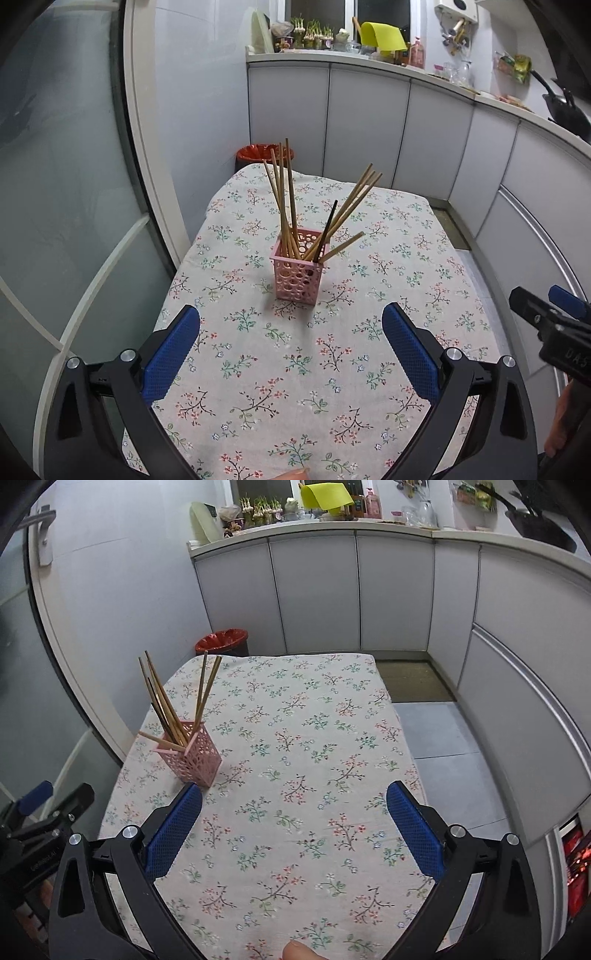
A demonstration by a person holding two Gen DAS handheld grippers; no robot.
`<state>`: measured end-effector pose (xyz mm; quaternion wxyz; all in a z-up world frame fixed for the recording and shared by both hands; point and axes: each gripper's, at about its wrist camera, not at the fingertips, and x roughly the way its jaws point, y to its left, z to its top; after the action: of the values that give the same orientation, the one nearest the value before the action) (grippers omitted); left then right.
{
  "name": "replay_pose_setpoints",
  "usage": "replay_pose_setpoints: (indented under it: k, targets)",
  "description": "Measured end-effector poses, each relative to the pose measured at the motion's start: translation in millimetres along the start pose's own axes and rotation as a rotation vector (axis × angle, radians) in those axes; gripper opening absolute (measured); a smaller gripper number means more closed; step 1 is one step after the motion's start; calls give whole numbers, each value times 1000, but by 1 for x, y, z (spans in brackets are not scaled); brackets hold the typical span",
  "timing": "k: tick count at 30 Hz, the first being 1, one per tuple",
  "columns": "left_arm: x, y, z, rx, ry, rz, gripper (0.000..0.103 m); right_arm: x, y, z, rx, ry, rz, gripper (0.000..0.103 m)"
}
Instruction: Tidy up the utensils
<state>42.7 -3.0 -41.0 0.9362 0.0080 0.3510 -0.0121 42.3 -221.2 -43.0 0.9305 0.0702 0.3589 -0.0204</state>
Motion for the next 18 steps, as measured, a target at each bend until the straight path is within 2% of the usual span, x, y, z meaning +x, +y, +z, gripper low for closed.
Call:
replay_pose_setpoints:
  k: [6,18]
  targets:
    - [-3,-4,-2,4,-6,-4,96,2,4,-5,-51,7,-26,96]
    - [-4,-6,-3,7,-8,0,96,5,6,-9,-41,29,-19,96]
